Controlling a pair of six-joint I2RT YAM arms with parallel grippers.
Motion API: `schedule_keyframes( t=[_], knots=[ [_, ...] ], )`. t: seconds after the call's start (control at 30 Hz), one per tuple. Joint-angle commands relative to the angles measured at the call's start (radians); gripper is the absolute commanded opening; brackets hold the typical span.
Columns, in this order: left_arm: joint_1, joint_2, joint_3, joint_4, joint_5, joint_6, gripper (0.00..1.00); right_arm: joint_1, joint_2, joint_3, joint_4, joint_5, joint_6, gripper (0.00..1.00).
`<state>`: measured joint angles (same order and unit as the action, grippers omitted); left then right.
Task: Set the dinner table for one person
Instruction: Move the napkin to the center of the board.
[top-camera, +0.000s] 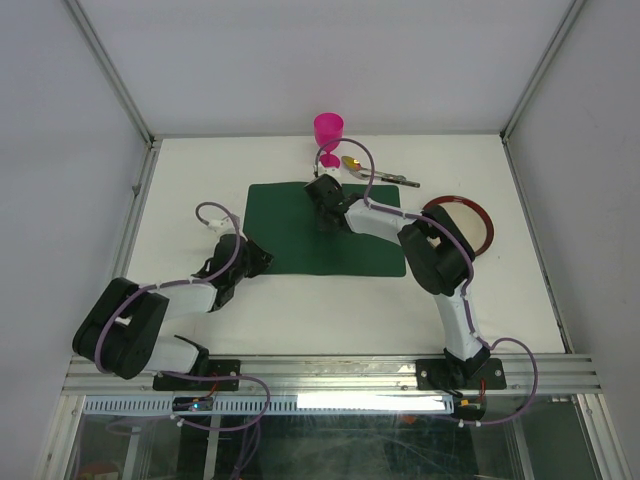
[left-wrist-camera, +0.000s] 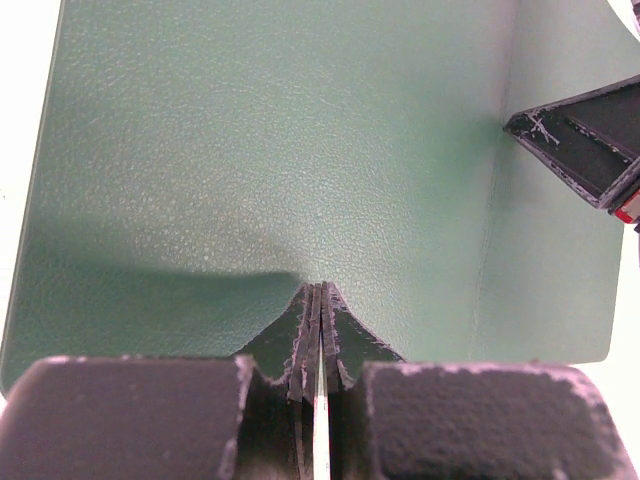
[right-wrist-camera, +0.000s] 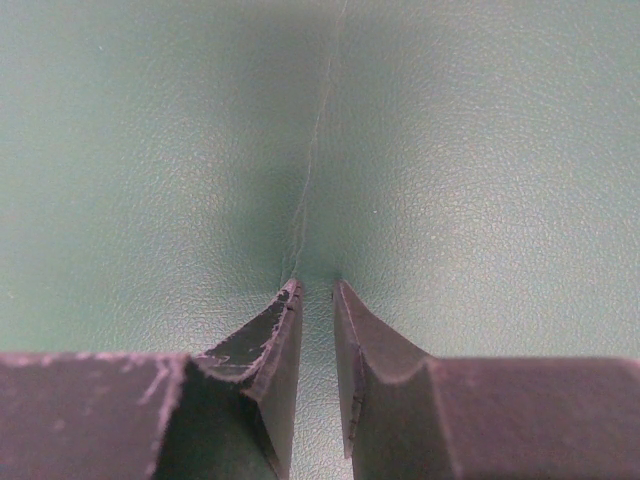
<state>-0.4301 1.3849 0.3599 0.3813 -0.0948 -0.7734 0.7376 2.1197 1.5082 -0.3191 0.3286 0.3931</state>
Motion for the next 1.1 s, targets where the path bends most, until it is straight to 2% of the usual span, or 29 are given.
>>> schedule_keyframes(
  t=[0.0, 0.23, 0.67, 0.8, 1.07],
  knots=[
    [0.005, -0.063, -0.031, 0.038, 0.019, -0.03, 0.0, 0.005, -0.035, 0.019, -0.039, 0.021, -0.011, 0.22],
    [0.001, -0.061, -0.085, 0.1, 0.01, -0.06, 0.0, 0.008, -0.044, 0.001, -0.035, 0.025, -0.012, 0.23],
    [0.002, -0.096, 0.09, -0.04, -0.077, 0.062, 0.0, 0.008, -0.049, -0.006, -0.043, 0.044, -0.034, 0.22],
    [0.004, -0.036, 0.109, -0.026, -0.11, 0.078, 0.0, 0.008, -0.05, -0.005, -0.04, 0.044, -0.036, 0.23],
    [0.003, 0.112, 0.088, 0.071, -0.061, 0.04, 0.0, 0.008, -0.05, -0.013, -0.044, 0.051, -0.038, 0.22]
  ],
)
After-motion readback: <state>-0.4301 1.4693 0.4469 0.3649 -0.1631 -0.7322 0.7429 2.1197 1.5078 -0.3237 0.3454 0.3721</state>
